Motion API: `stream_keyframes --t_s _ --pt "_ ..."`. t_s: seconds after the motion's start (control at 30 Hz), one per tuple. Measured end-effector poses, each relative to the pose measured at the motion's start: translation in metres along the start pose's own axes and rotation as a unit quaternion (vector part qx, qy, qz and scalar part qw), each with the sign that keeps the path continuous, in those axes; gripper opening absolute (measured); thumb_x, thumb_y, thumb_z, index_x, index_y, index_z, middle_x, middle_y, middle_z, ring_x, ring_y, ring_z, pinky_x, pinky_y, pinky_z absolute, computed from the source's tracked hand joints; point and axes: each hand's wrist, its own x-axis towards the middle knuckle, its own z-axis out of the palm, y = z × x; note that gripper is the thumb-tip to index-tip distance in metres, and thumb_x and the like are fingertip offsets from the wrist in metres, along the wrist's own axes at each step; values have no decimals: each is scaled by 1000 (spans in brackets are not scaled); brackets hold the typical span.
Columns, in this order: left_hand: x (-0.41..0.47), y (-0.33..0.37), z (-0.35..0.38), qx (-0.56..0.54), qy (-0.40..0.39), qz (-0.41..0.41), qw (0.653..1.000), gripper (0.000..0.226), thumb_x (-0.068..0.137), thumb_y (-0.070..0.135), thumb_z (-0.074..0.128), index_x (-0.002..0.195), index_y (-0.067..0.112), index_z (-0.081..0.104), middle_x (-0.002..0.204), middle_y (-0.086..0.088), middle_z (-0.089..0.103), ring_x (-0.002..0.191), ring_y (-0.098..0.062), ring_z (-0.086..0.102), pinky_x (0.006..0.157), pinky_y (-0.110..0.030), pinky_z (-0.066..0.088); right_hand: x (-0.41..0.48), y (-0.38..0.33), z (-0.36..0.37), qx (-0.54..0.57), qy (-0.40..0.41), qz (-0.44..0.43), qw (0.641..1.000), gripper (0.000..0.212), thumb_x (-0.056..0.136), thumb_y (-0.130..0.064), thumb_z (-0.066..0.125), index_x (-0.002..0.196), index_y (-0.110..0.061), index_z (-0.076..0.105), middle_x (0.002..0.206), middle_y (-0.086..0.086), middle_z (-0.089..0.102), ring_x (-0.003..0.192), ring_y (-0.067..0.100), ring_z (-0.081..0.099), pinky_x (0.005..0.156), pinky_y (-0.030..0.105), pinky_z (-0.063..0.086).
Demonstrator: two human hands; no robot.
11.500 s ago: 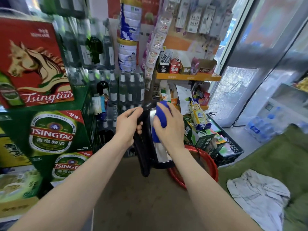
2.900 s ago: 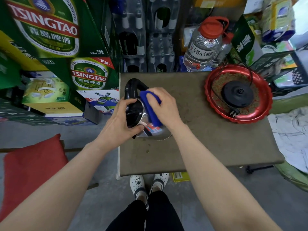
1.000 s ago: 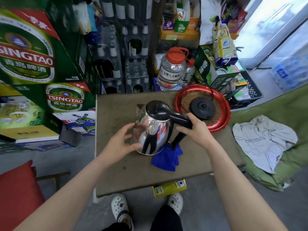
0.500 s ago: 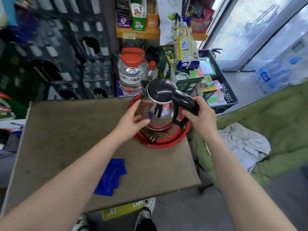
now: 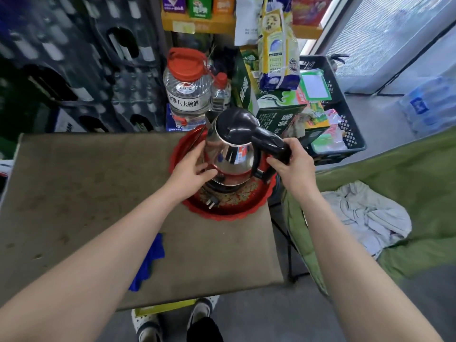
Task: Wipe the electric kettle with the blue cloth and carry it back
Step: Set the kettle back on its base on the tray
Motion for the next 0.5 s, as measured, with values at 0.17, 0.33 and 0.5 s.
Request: stream_keyframes --t_s 0.17,0.33,0.5 --pt "-1 2 -2 46 25 17 998 84 88 16 70 155 27 20 155 3 35 118 -10 56 95 -23 46 3 3 2 25 -12 0 1000 32 86 -19 77 105 -31 55 92 -19 62 92 15 62 83 29 47" --pt "-5 -7 -5 53 38 14 998 84 87 18 71 154 33 23 156 4 36 119 -12 60 100 -33 51 9 13 6 54 -60 40 996 34 84 -15 80 108 -29 60 102 -6 71 97 17 69 93 33 55" --pt "-2 -10 2 66 44 41 996 87 82 16 76 151 35 27 153 1 36 119 -11 57 98 -33 53 8 25 7 57 -67 75 993 32 91 -17 72 118 -27 57 106 -2 70 93 17 69 89 35 54"
